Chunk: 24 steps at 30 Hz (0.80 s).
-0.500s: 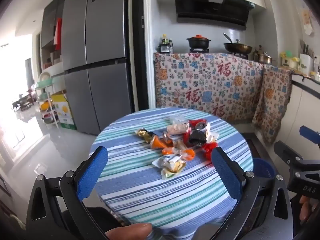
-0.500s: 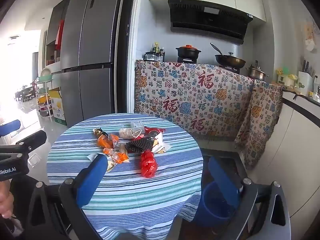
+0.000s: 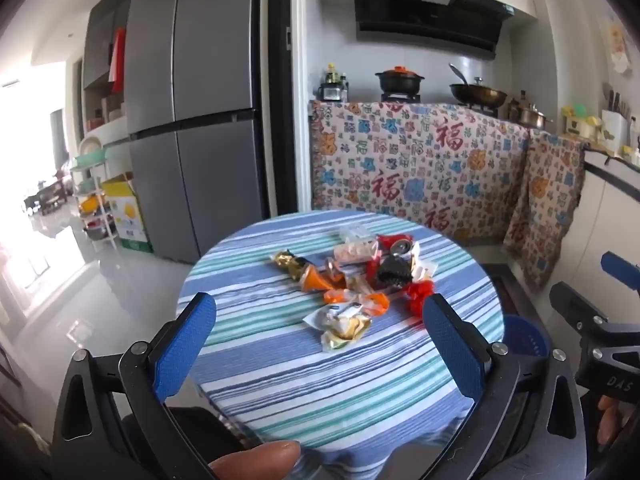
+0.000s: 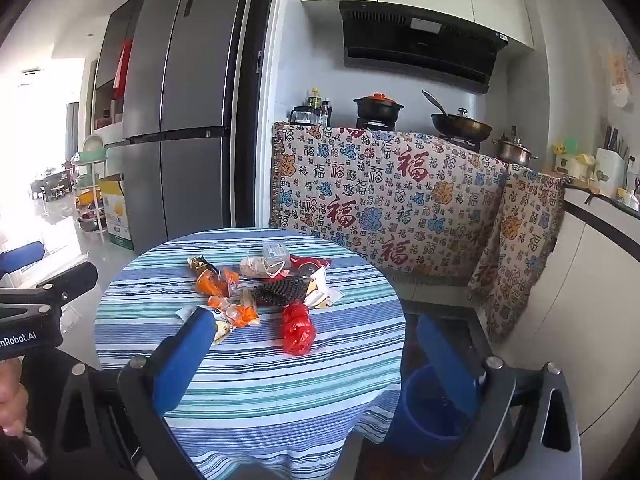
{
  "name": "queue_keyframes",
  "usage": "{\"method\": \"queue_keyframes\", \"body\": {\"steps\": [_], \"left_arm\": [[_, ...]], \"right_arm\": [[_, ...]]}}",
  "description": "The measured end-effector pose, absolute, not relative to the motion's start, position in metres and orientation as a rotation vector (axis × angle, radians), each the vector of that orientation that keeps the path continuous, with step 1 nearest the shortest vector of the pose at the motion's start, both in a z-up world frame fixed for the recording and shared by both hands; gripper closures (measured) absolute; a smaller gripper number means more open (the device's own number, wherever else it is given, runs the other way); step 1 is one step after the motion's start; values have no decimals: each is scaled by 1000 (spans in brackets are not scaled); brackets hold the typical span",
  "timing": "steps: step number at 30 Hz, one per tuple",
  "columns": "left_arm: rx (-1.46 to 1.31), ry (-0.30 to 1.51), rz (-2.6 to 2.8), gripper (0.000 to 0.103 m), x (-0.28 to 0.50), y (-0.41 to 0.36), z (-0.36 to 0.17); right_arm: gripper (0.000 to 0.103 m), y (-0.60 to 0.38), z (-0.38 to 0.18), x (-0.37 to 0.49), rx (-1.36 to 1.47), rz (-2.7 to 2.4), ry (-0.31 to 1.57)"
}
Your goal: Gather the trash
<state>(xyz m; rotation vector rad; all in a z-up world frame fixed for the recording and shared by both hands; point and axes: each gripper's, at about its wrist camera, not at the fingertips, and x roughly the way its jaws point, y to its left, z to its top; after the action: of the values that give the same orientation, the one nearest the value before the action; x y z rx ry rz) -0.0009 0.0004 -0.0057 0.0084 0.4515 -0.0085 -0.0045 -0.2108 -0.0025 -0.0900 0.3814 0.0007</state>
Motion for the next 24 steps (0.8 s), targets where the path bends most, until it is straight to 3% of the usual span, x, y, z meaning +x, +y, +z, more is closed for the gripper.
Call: {"method": "queue_keyframes", "body": {"steps": [24], "left_arm": [[13, 453, -19, 0, -5, -7, -11]], "right_arm": [[0, -214, 3, -6, -84, -14, 374]]}}
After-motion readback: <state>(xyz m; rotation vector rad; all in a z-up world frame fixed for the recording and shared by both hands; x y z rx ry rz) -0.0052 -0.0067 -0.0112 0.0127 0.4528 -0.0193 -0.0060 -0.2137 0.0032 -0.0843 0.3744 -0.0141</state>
